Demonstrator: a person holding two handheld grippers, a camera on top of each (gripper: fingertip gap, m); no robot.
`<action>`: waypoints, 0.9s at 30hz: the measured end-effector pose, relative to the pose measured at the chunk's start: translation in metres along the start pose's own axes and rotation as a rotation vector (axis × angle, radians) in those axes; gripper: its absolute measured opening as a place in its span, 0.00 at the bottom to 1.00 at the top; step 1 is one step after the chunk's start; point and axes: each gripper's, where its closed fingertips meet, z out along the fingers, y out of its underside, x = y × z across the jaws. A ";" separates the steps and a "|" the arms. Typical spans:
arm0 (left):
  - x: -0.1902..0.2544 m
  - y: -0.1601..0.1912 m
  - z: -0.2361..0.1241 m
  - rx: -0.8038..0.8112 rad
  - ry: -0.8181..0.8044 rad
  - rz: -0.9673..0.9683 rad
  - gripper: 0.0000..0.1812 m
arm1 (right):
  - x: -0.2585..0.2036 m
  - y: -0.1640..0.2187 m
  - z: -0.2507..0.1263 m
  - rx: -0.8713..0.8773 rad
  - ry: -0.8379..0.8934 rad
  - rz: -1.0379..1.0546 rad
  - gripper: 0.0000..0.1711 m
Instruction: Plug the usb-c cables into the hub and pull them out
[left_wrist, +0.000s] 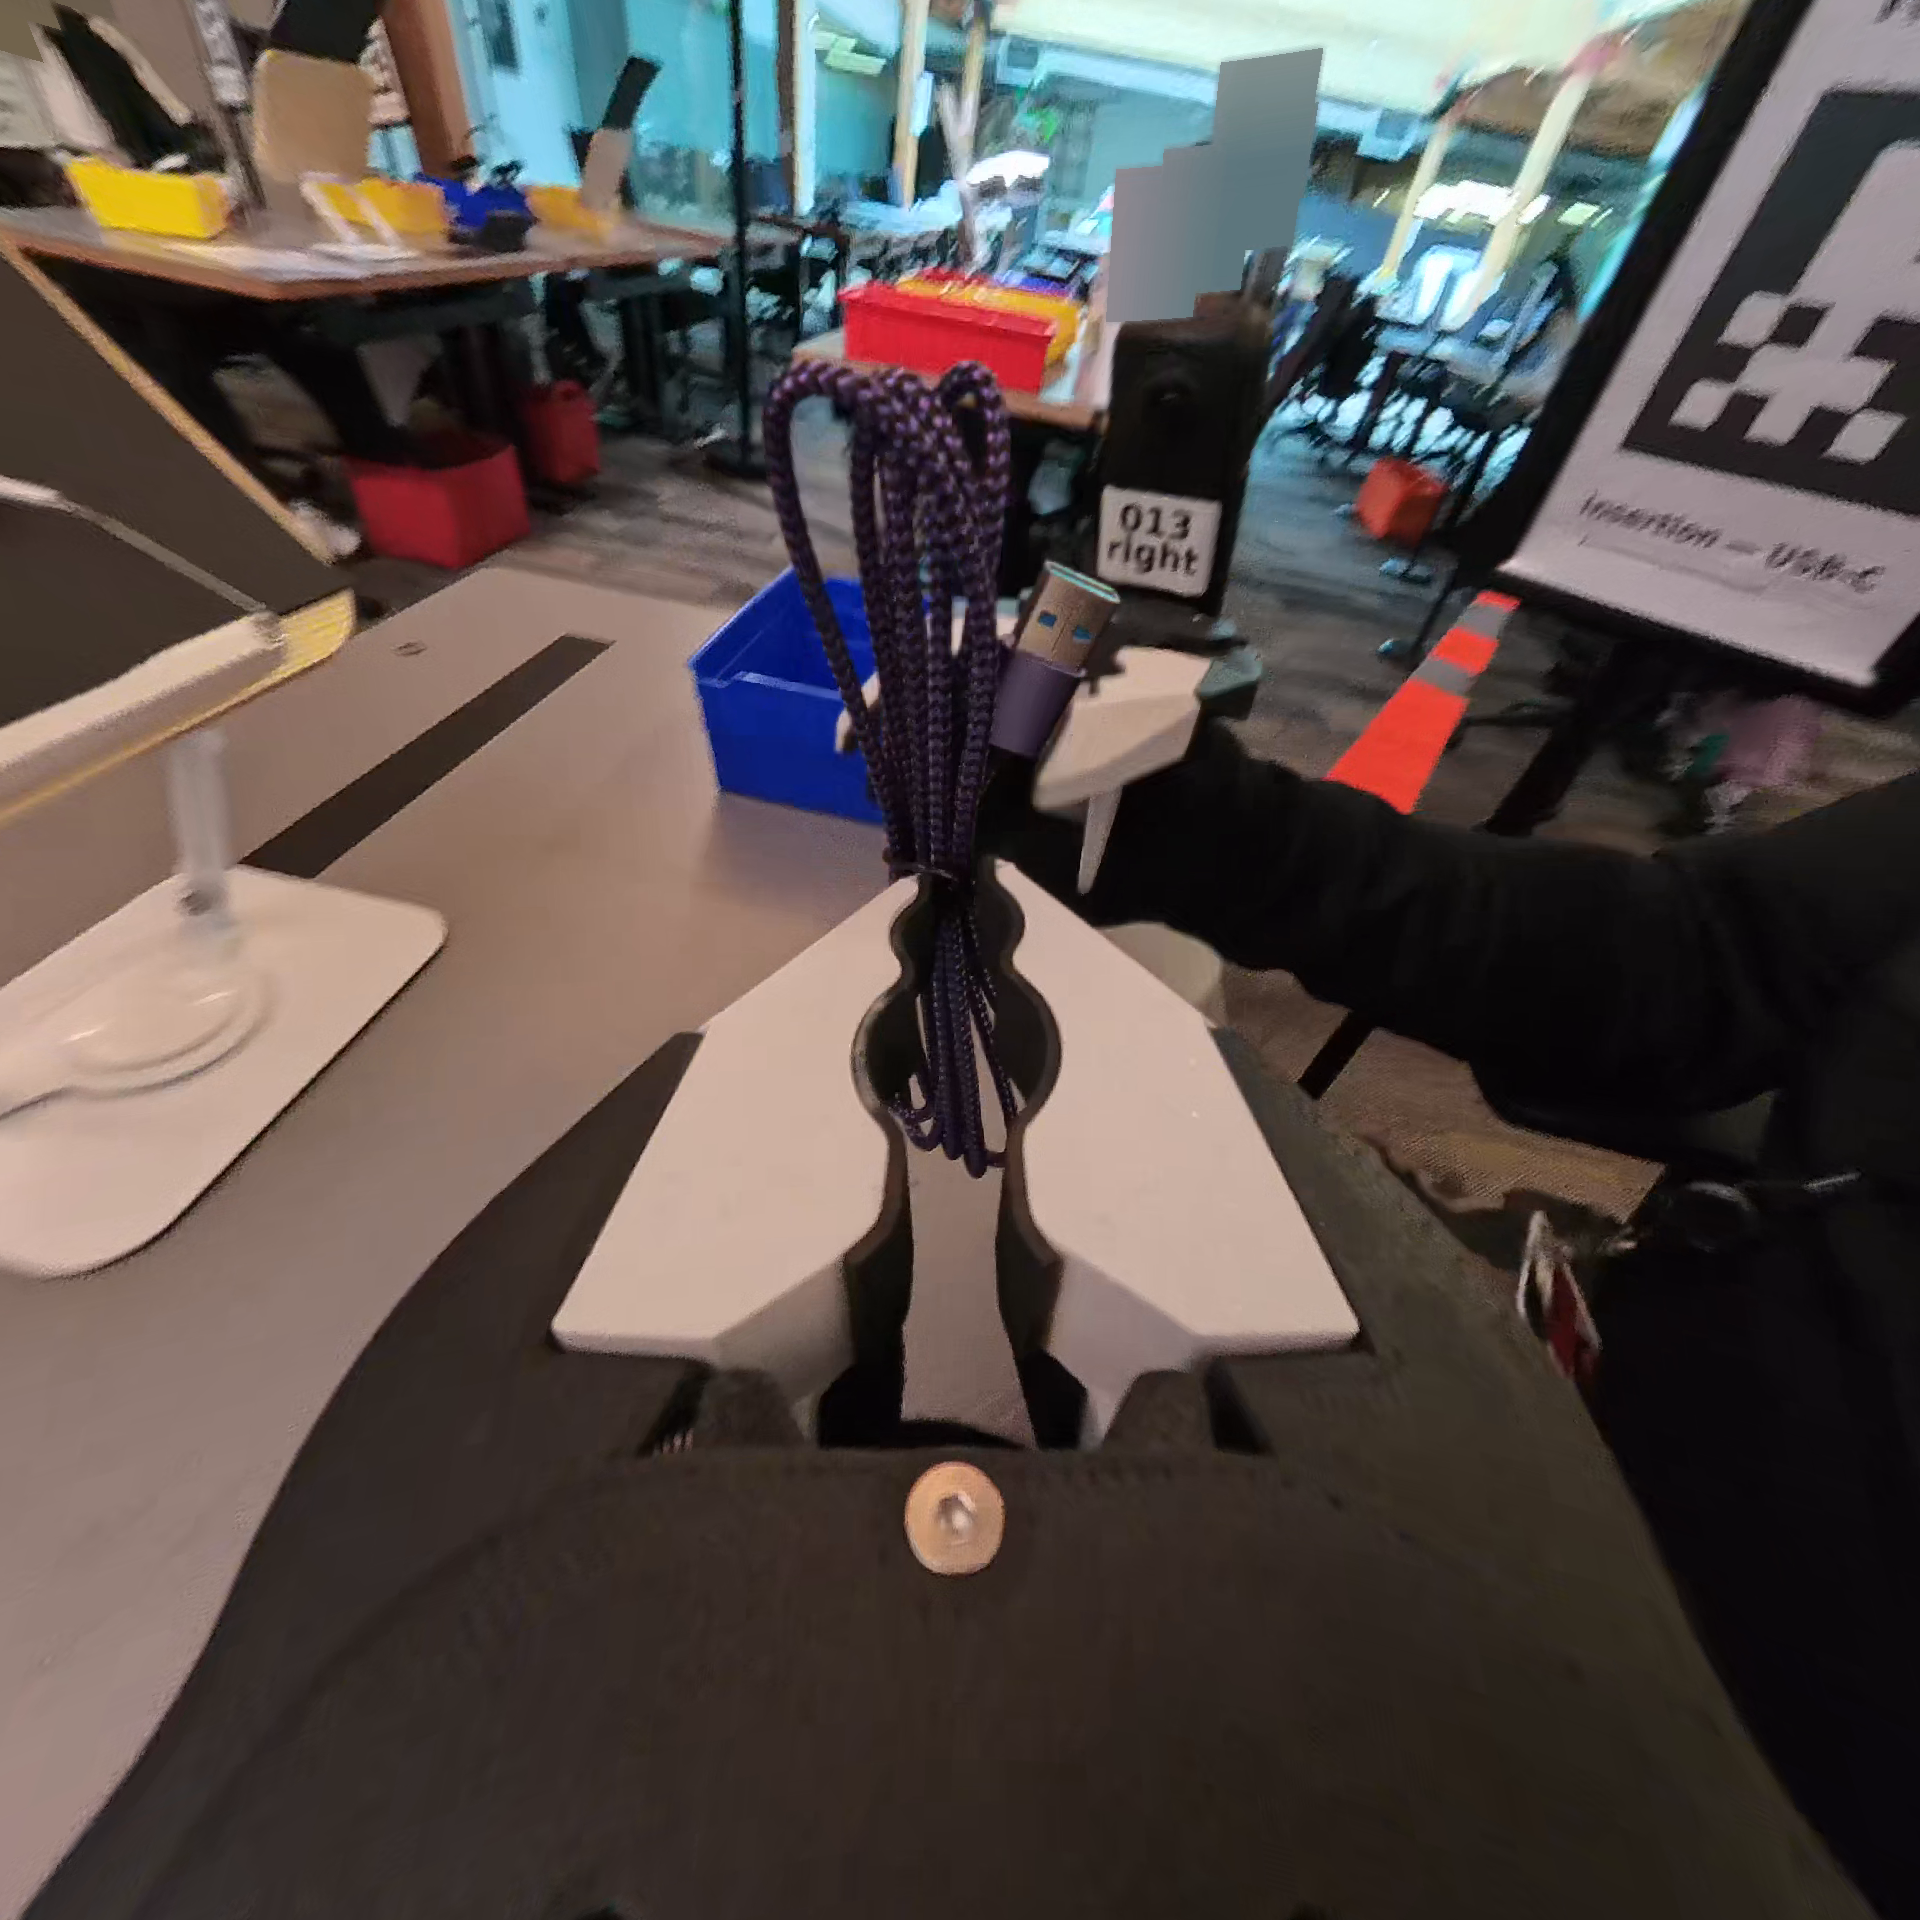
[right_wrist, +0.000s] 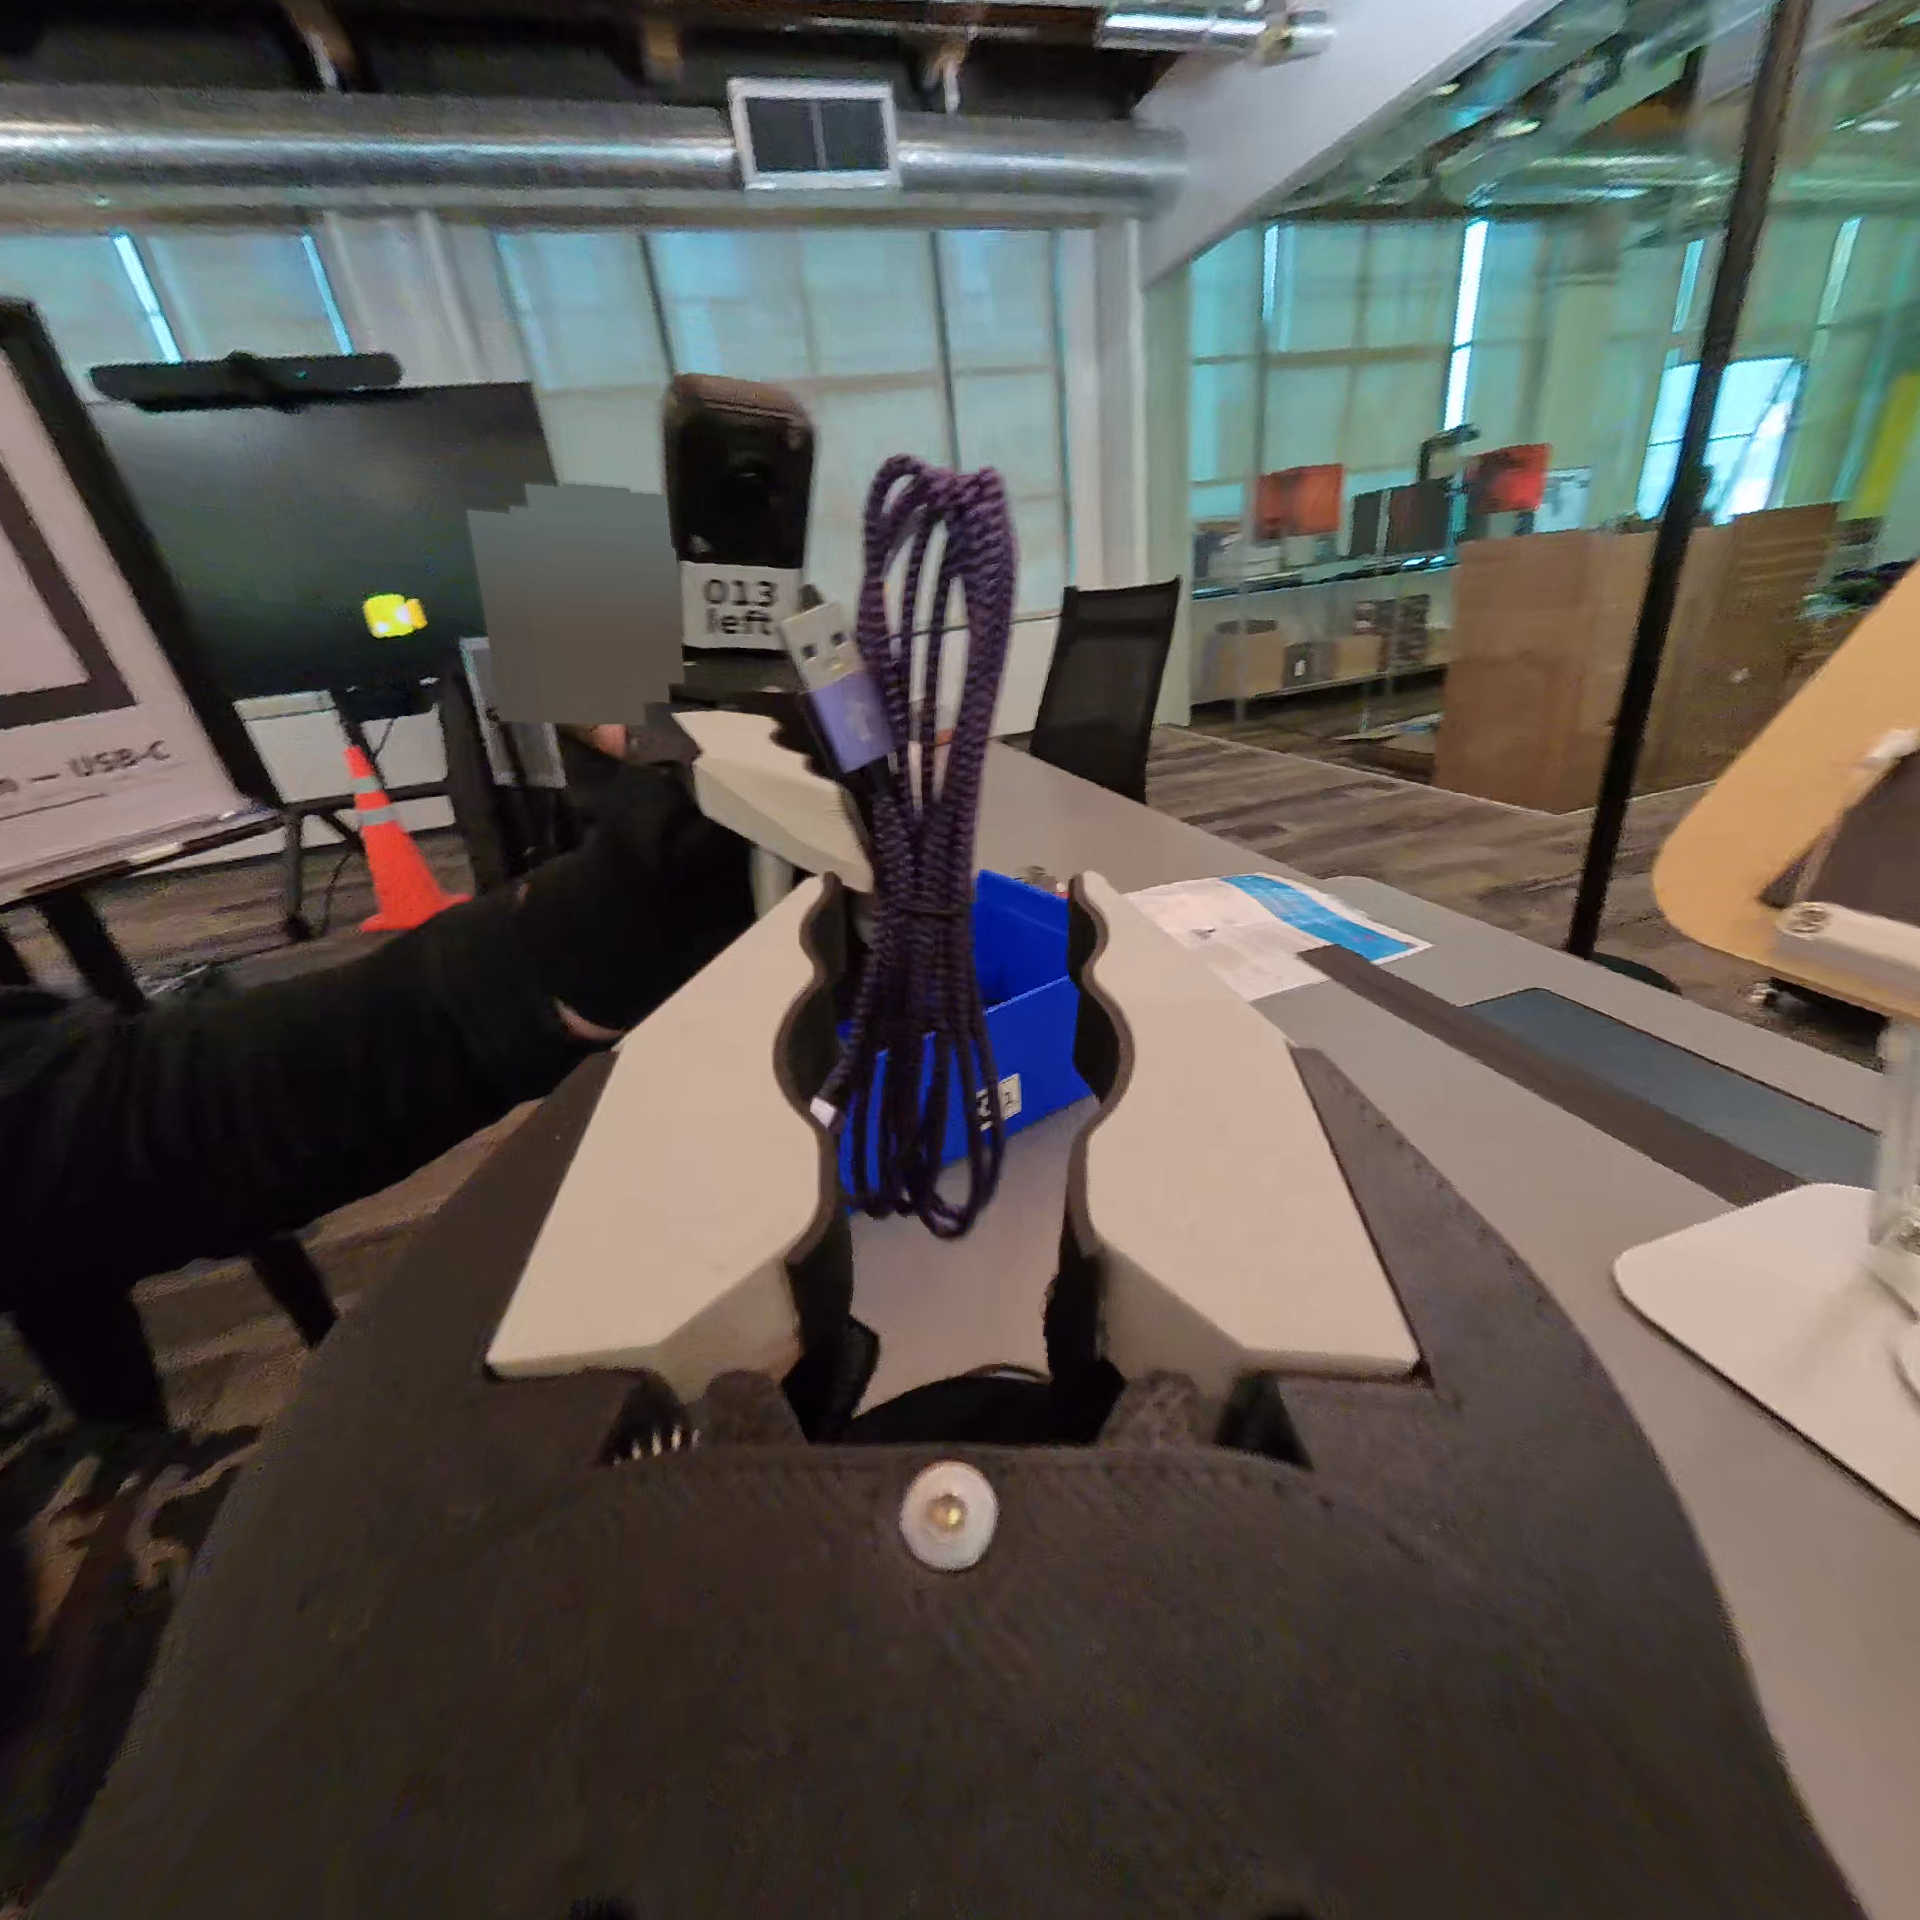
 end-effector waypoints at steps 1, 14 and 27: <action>0.002 0.000 0.008 0.027 0.027 -0.011 0.02 | -0.004 0.003 0.000 -0.013 -0.024 0.006 0.23; -0.009 0.007 0.054 0.145 0.110 -0.139 0.03 | 0.015 0.037 -0.006 -0.075 -0.069 0.182 0.04; -0.017 0.061 0.079 0.076 -0.218 -0.152 0.17 | 0.094 0.033 -0.036 0.162 0.324 0.292 0.04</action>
